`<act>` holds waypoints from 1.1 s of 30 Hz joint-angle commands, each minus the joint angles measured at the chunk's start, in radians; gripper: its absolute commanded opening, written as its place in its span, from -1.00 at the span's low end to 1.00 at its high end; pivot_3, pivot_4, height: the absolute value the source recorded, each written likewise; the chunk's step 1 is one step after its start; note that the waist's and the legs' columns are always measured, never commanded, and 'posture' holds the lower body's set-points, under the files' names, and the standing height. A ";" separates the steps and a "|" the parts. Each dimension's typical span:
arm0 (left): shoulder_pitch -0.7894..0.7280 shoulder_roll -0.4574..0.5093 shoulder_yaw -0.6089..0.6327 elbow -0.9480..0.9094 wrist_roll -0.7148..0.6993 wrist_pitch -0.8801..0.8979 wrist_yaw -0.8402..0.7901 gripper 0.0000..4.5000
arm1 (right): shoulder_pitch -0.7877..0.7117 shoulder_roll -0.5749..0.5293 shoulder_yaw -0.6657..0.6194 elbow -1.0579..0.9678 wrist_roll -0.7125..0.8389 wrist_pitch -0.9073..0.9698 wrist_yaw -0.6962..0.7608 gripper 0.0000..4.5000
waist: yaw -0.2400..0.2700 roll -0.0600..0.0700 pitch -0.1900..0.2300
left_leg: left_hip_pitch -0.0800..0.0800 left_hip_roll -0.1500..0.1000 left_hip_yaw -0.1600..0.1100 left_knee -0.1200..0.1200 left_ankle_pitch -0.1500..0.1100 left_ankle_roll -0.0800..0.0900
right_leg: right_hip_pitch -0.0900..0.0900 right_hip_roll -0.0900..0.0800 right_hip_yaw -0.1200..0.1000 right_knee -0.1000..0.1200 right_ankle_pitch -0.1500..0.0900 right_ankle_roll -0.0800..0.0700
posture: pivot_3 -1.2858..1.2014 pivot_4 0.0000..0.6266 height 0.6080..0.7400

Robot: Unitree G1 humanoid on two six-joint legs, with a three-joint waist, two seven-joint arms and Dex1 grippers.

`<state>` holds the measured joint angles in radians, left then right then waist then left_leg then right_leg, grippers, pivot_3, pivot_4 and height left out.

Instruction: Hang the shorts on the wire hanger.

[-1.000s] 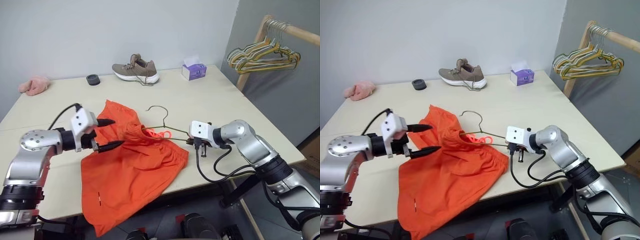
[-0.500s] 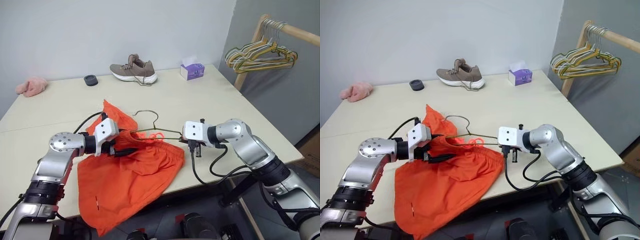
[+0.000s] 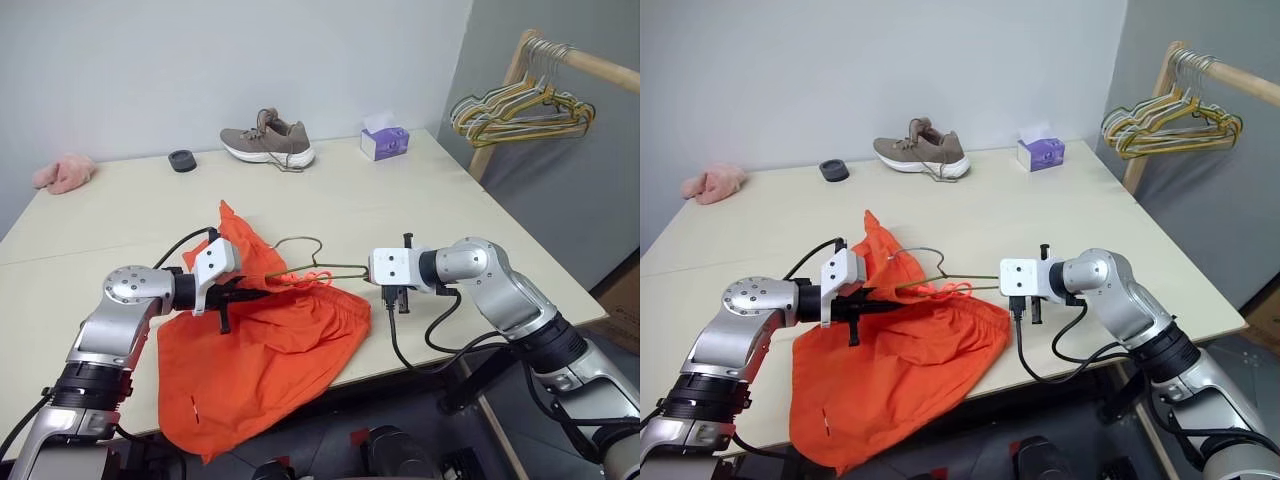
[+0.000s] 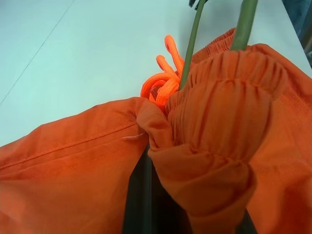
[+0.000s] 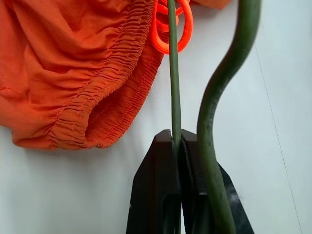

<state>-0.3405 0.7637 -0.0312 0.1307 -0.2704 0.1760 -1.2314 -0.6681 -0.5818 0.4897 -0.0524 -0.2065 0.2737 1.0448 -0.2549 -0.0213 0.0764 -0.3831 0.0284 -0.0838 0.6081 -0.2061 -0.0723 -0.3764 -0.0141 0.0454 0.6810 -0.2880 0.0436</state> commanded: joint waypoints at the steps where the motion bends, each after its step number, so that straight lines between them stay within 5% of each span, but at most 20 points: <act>1: -0.005 0.012 0.046 -0.025 -0.016 -0.003 0.028 -1.00 | 0.012 -0.032 -0.055 -0.020 0.030 -0.009 0.019 -0.67 | 0.002 0.000 0.000 | 0.000 0.000 0.000 0.000 0.000 0.000 | 0.000 0.000 0.000 0.000 0.000 0.000 | -0.14 -1.00 1.00; 8: 0.014 0.023 0.075 -0.039 -0.043 0.026 0.055 -1.00 | 0.122 -0.138 -0.180 -0.042 0.097 0.150 0.010 0.39 | 0.006 0.000 0.000 | 0.000 0.000 0.000 0.000 0.000 0.000 | 0.001 0.000 0.000 0.000 0.000 0.000 | -0.13 -1.00 1.00; 12: 0.033 0.015 0.105 -0.066 -0.090 0.081 0.074 -1.00 | 0.258 -0.074 -0.346 -0.238 0.338 0.586 -0.004 0.97 | 0.008 -0.001 -0.001 | 0.001 0.000 -0.001 0.001 0.000 0.000 | 0.003 0.000 -0.001 0.000 0.000 0.000 | -0.14 -1.00 1.00; 15: 0.041 0.013 0.117 -0.089 -0.107 0.117 0.072 -1.00 | 0.331 0.001 -0.399 -0.342 0.403 0.766 -0.090 0.97 | 0.003 -0.001 -0.002 | 0.001 0.000 -0.002 0.000 0.000 0.000 | 0.002 0.000 -0.002 0.000 0.000 -0.001 | -0.14 -1.00 1.00; 18: 0.053 0.024 0.110 -0.098 -0.100 0.116 0.055 -1.00 | 0.342 0.019 -0.400 -0.335 0.360 0.731 -0.188 0.97 | -0.006 0.001 -0.002 | 0.003 0.001 -0.002 0.001 0.000 0.000 | 0.002 0.001 -0.001 0.002 0.000 0.000 | -0.14 -1.00 1.00; 25: 0.041 0.012 0.114 -0.104 -0.111 0.137 0.065 -1.00 | 0.346 0.092 -0.465 -0.402 0.583 0.985 -0.193 0.97 | -0.004 0.000 -0.003 | 0.002 0.000 -0.001 0.002 0.000 0.000 | 0.003 0.000 0.000 0.000 0.001 0.002 | -0.15 -1.00 1.00; 33: 0.036 -0.006 0.110 -0.117 -0.110 0.147 0.073 -1.00 | 0.330 0.250 -0.433 -0.342 0.630 1.089 -0.348 0.97 | -0.002 0.000 -0.003 | 0.001 0.001 -0.001 0.001 0.000 0.000 | 0.002 0.002 0.000 0.000 0.001 0.001 | -0.15 -1.00 1.00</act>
<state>-0.2873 0.7589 0.0606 0.0481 -0.3555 0.3245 -1.1661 -0.3092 -0.3518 0.0604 -0.3996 0.4092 1.3624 0.7298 -0.2573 -0.0213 0.0732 -0.3822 0.0294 -0.0845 0.6092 -0.2061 -0.0721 -0.3745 -0.0126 0.0455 0.6808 -0.2872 0.0443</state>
